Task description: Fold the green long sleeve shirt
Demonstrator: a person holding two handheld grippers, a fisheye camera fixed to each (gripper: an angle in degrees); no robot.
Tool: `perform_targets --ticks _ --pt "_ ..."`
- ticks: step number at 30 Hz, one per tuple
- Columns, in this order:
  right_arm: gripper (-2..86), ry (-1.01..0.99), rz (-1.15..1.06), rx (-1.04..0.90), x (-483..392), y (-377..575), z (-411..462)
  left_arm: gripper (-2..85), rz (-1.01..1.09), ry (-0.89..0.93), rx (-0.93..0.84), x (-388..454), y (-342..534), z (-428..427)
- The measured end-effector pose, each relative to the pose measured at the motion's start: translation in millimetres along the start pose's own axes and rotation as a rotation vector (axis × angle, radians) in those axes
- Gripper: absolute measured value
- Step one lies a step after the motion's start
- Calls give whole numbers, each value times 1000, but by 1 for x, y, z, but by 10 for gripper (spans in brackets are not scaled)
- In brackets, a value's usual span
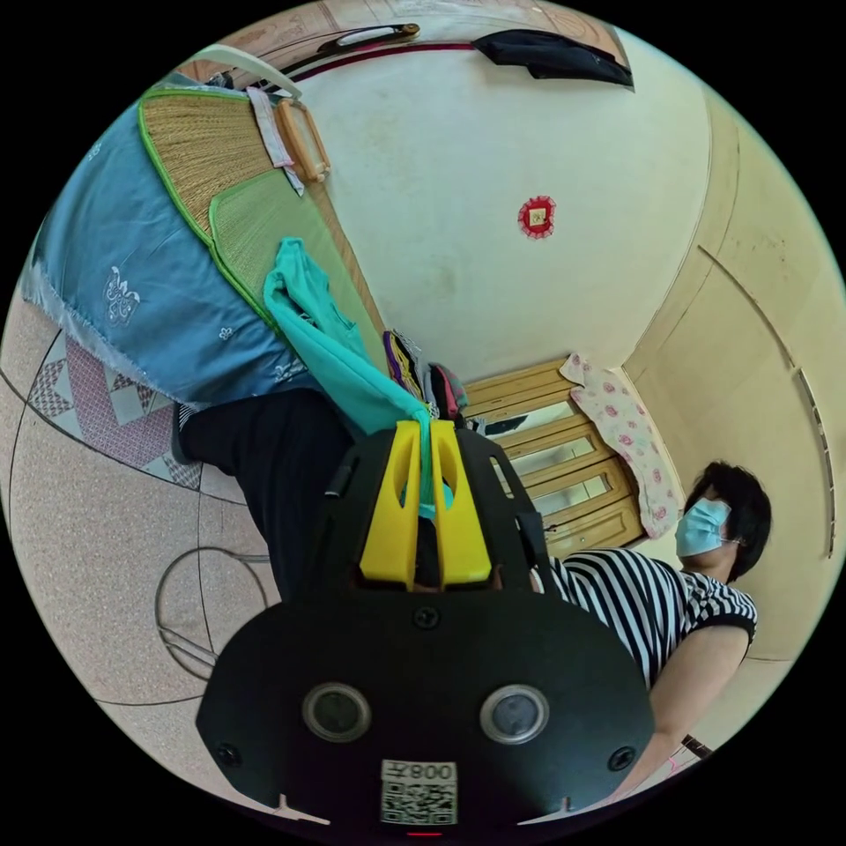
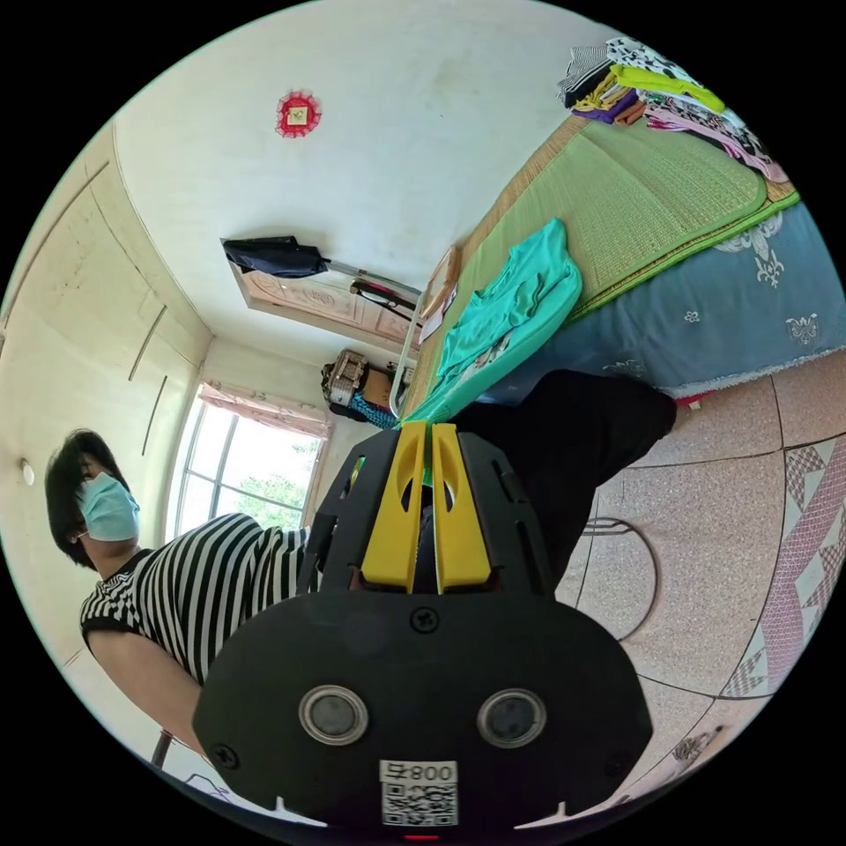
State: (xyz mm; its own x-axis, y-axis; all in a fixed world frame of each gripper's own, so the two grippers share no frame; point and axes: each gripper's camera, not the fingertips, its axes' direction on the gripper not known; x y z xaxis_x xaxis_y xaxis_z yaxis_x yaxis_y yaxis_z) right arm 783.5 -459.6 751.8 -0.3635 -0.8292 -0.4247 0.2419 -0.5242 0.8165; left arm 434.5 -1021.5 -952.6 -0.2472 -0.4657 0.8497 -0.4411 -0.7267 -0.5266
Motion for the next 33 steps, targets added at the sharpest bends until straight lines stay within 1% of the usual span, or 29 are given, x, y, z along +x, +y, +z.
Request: perform_targets --ticks 18,25,28,33 --pt "5 14 -36 -41 -14 -15 -17 17 -4 24 -12 0 -31 -10" --pt "6 0 2 -49 2 -20 -10 17 -44 34 -1 -18 -43 -3" --pt "6 -12 9 -40 6 -28 -7 17 -53 41 7 -24 -53 3" --pt "6 -24 -18 -19 4 -57 -4 17 -27 55 17 -27 -94 19"
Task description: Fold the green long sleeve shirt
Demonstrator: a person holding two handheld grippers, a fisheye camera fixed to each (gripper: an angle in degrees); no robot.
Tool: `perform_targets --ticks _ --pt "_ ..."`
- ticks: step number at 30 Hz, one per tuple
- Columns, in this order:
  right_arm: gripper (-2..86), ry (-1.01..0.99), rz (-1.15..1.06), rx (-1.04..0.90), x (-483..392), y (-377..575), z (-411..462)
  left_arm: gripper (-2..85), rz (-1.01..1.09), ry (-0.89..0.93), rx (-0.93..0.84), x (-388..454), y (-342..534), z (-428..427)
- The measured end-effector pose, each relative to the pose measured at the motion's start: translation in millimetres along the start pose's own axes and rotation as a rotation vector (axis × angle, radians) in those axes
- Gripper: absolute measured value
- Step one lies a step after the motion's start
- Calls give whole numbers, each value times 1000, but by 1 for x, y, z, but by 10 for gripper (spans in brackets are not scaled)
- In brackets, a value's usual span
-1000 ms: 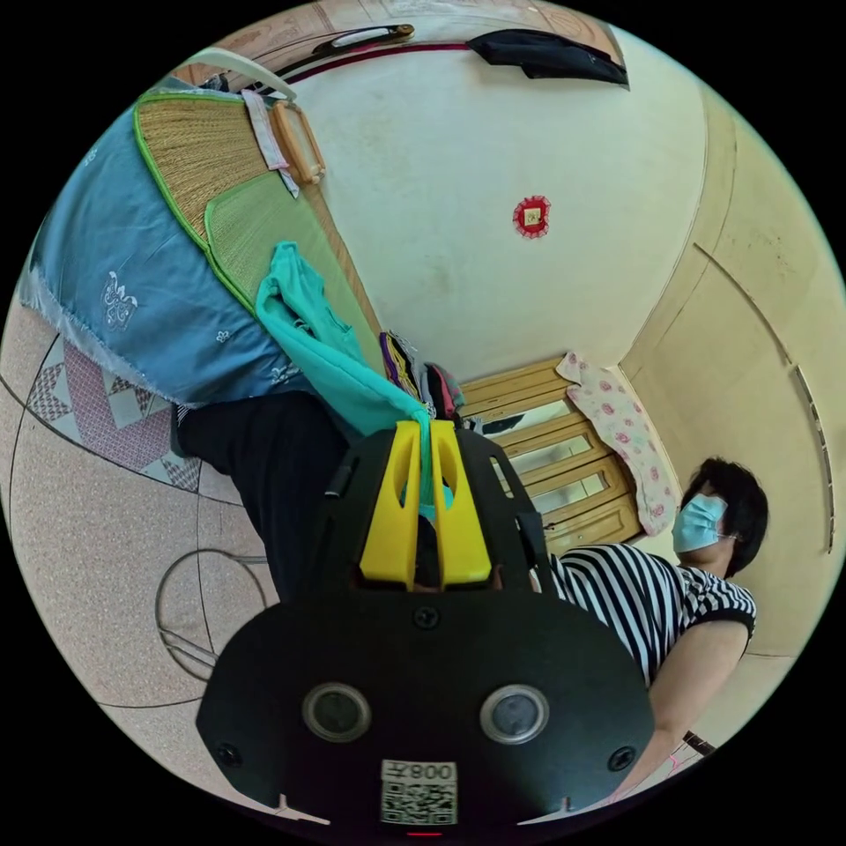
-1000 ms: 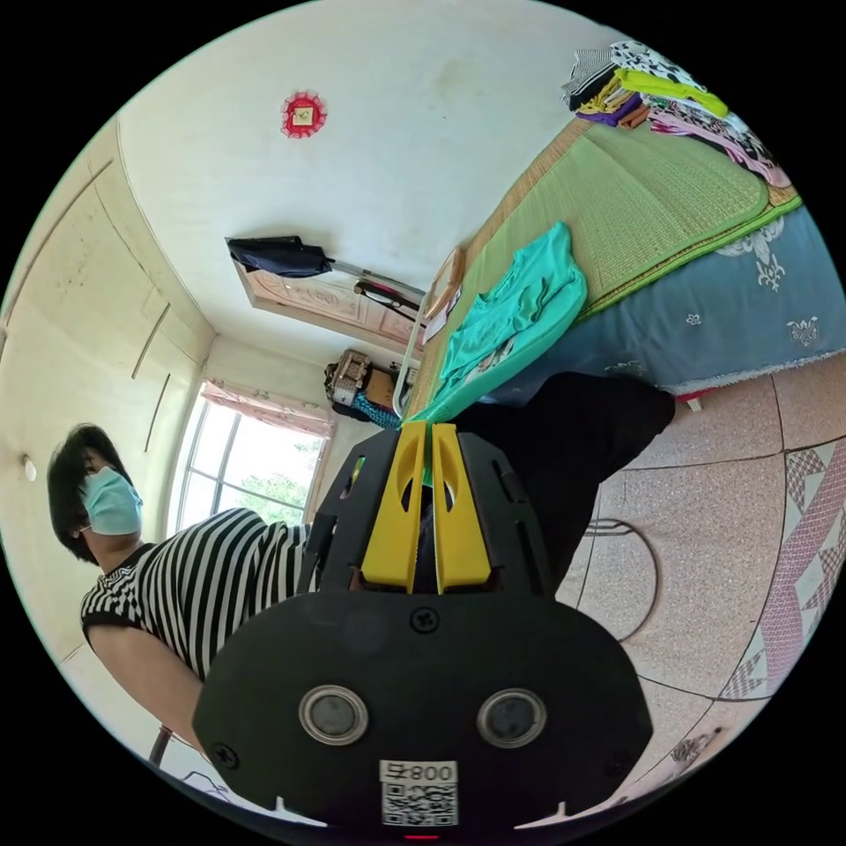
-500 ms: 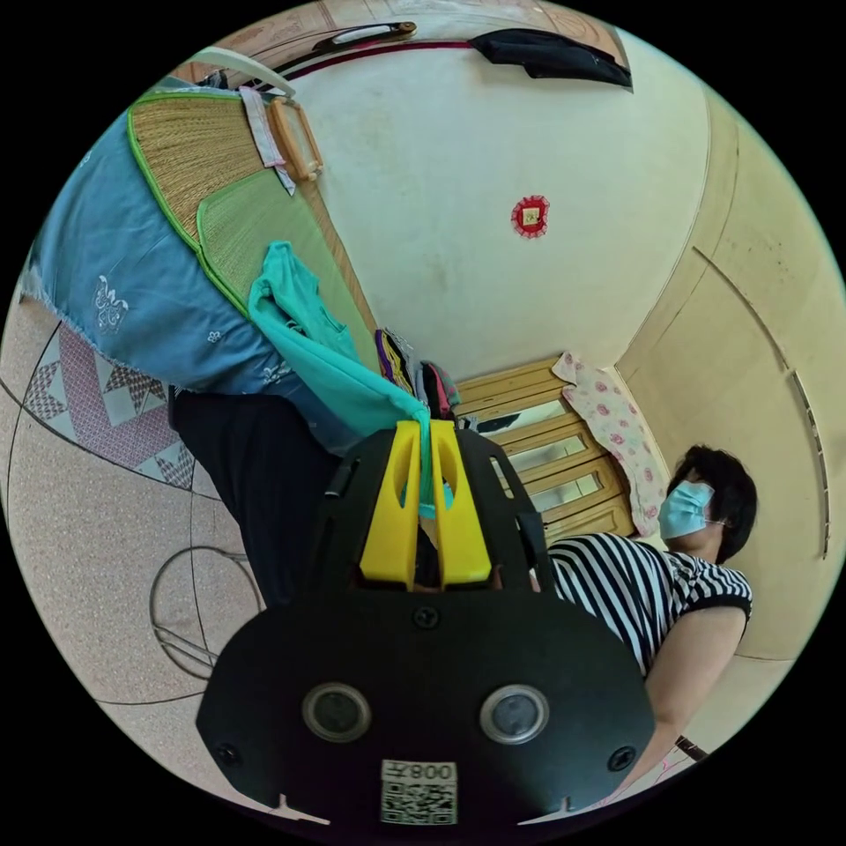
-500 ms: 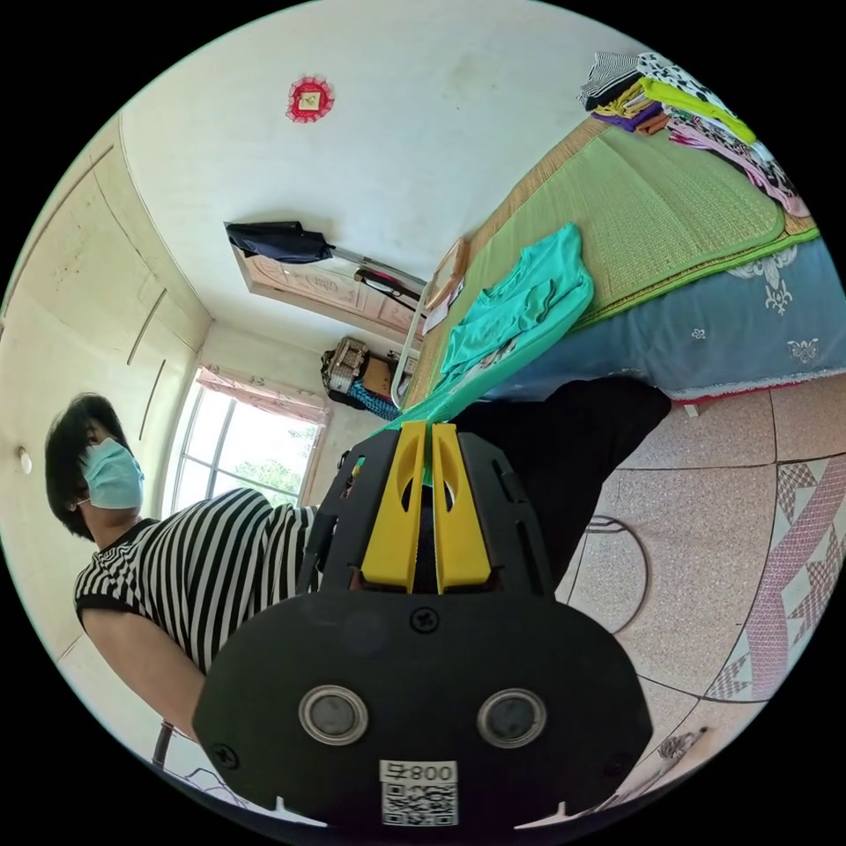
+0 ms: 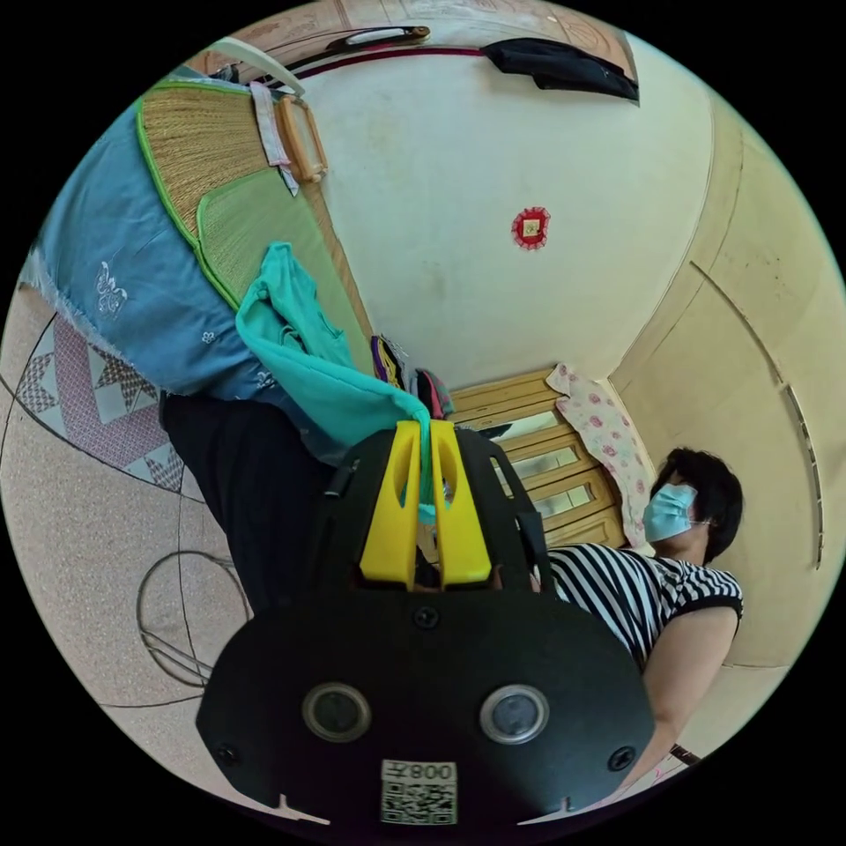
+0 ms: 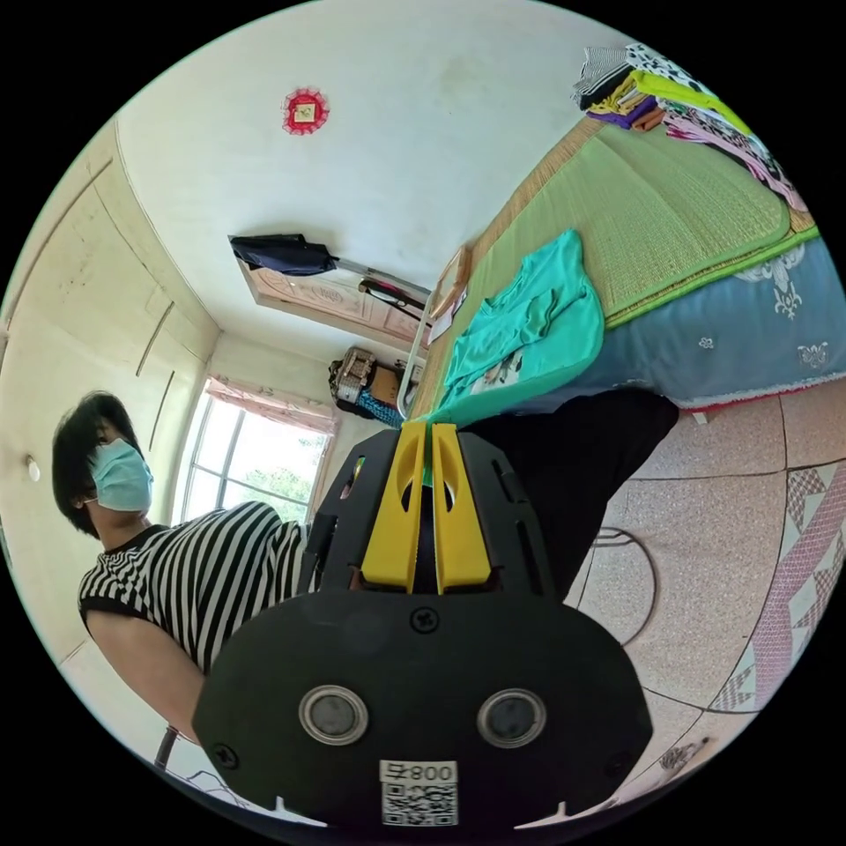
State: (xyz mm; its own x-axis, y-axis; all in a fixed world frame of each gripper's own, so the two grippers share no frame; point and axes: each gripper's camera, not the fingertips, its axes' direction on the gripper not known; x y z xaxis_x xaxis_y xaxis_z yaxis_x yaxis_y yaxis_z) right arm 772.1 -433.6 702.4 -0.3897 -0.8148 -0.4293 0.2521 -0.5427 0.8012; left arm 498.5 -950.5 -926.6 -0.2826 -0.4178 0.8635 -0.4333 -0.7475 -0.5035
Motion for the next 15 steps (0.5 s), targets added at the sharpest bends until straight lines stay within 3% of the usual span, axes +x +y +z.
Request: perform_targets --ticks 15 --pt "6 36 -8 19 10 -181 44 17 29 -23 -10 -31 -202 108"
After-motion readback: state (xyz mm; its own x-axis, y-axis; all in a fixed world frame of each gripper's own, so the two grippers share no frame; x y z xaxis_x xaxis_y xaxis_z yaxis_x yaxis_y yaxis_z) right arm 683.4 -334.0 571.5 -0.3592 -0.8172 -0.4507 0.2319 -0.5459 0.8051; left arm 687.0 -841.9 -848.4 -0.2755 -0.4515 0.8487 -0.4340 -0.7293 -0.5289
